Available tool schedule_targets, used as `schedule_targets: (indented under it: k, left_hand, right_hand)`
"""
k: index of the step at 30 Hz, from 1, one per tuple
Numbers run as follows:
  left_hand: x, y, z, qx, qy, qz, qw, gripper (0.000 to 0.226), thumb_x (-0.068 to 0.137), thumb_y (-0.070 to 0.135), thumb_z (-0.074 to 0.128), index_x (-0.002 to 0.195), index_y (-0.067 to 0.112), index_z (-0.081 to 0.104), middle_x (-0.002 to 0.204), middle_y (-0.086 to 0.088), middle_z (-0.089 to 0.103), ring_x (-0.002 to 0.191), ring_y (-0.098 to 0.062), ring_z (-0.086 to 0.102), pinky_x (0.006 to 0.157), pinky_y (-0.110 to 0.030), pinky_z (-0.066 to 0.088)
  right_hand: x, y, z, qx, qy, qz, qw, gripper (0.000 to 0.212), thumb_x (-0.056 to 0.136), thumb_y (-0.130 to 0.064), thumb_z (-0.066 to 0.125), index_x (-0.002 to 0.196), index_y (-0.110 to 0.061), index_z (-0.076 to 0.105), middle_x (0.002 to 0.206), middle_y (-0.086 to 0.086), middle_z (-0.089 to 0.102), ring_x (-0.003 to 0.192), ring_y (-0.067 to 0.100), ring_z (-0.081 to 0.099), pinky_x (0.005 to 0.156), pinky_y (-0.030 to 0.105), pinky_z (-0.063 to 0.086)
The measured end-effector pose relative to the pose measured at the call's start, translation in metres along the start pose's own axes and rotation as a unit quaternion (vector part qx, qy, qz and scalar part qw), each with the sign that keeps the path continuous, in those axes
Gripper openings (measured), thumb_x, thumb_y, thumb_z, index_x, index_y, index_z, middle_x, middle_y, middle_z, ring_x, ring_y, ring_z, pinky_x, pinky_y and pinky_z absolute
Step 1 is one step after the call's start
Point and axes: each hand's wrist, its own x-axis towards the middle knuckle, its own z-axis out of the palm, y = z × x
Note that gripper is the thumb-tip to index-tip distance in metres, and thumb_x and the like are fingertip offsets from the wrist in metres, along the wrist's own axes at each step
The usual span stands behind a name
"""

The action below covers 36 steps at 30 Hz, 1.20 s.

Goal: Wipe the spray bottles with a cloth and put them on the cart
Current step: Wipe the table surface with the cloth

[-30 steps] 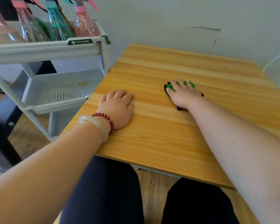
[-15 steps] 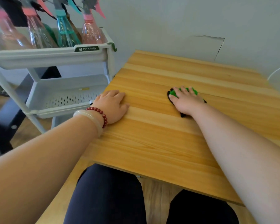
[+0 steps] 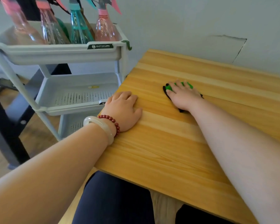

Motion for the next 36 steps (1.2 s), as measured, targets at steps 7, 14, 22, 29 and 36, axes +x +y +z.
schedule_targets:
  k: [7, 14, 22, 29, 36]
  left_hand:
    - [-0.001, 0.000, 0.003, -0.030, 0.040, -0.006, 0.999, 0.055, 0.098, 0.043, 0.041, 0.148, 0.019, 0.040, 0.159, 0.001, 0.032, 0.148, -0.020, 0.021, 0.120, -0.038, 0.014]
    - [-0.003, -0.001, 0.000, -0.024, 0.019, -0.006, 1.000, 0.055, 0.099, 0.046, 0.041, 0.147, 0.020, 0.039, 0.159, 0.002, 0.029, 0.148, -0.019, 0.019, 0.120, -0.039, 0.013]
    - [-0.005, -0.004, -0.005, -0.046, 0.024, -0.021, 0.998, 0.056, 0.097, 0.048, 0.045, 0.147, 0.023, 0.041, 0.158, 0.001, 0.032, 0.147, -0.023, 0.023, 0.119, -0.039, 0.019]
    - [-0.012, -0.040, -0.014, -0.030, -0.050, -0.043, 0.997, 0.072, 0.097, 0.064, 0.035, 0.158, 0.030, 0.016, 0.166, 0.006, 0.008, 0.152, -0.021, 0.008, 0.123, -0.044, 0.014]
    - [-0.010, -0.041, -0.008, -0.033, -0.016, -0.040, 0.999, 0.074, 0.095, 0.064, 0.038, 0.157, 0.030, 0.017, 0.166, 0.007, 0.012, 0.152, -0.021, 0.008, 0.122, -0.044, 0.014]
  right_hand:
    - [-0.019, -0.078, 0.014, -0.020, -0.011, -0.190, 0.982, 0.053, 0.107, -0.046, 0.016, 0.157, -0.034, 0.004, 0.165, -0.009, -0.008, 0.152, 0.019, -0.008, 0.122, 0.045, -0.002]
    - [0.015, -0.047, 0.005, -0.018, -0.003, -0.060, 0.998, 0.055, 0.106, -0.046, 0.014, 0.158, -0.030, 0.004, 0.166, -0.001, -0.006, 0.153, 0.025, -0.004, 0.123, 0.047, 0.002]
    - [-0.011, -0.052, 0.010, -0.034, -0.019, -0.195, 0.980, 0.054, 0.106, -0.047, 0.019, 0.157, -0.035, 0.005, 0.165, -0.006, -0.008, 0.153, 0.019, -0.005, 0.123, 0.041, 0.001]
    - [0.026, -0.063, 0.000, -0.005, -0.006, -0.033, 0.999, 0.057, 0.106, -0.048, 0.014, 0.158, -0.029, 0.003, 0.166, -0.001, -0.008, 0.152, 0.026, -0.007, 0.122, 0.049, -0.001]
    - [0.023, -0.114, 0.005, -0.034, -0.018, -0.230, 0.972, 0.052, 0.107, -0.042, 0.017, 0.157, -0.034, 0.007, 0.166, -0.005, -0.002, 0.153, 0.022, -0.004, 0.123, 0.047, 0.003]
